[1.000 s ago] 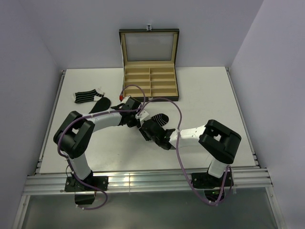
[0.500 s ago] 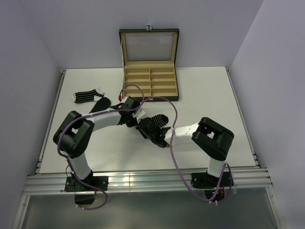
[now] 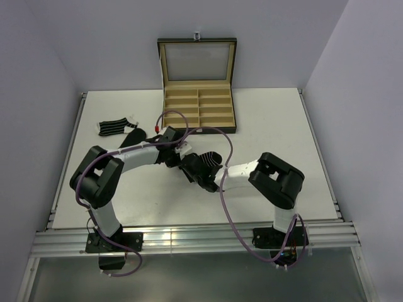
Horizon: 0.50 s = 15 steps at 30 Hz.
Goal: Roll the socks
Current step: Roll the sock at the center of the board.
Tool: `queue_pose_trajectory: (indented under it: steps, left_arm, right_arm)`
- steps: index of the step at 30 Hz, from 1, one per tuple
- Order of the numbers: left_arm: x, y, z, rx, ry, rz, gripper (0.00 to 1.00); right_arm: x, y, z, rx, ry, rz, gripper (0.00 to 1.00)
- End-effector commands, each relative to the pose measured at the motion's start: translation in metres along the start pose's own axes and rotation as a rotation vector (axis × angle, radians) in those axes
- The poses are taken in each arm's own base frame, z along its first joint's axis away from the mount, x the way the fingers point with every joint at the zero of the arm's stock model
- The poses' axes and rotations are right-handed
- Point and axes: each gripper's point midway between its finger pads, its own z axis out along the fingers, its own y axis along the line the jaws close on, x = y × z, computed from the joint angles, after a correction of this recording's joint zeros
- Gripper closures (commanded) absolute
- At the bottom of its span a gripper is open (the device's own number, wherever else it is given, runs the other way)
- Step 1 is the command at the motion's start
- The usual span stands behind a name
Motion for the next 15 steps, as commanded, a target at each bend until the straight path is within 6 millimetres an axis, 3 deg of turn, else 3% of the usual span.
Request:
queue_pose_trajectory:
  steps: [1,5,6,9,10,15]
  left_arm:
    - [0.013,-0.004,-0.007,0.02,0.021,0.008,0.91]
    - [0.005,-0.002,-0.018,0.068,-0.018,-0.064,0.72]
    - [0.005,0.0,-0.02,0.074,-0.023,-0.077,0.65]
    - [0.002,0.0,-0.027,0.114,-0.04,-0.12,0.54]
    - [0.005,0.004,-0.026,0.114,-0.037,-0.137,0.52]
    - [0.006,0.001,-0.036,0.174,-0.058,-0.186,0.47]
  right_arm:
    - [0.005,0.007,-0.001,-0.082,0.064,0.052,1.0]
    - [0.004,0.0,-0.007,-0.161,0.105,0.187,1.0]
    - [0.005,0.007,-0.011,-0.222,0.126,0.214,1.0]
    - [0.001,0.003,-0.013,-0.295,0.145,0.325,1.0]
    - [0.0,0.01,-0.016,-0.354,0.16,0.364,1.0]
    - [-0.001,0.003,-0.018,-0.45,0.177,0.51,1.0]
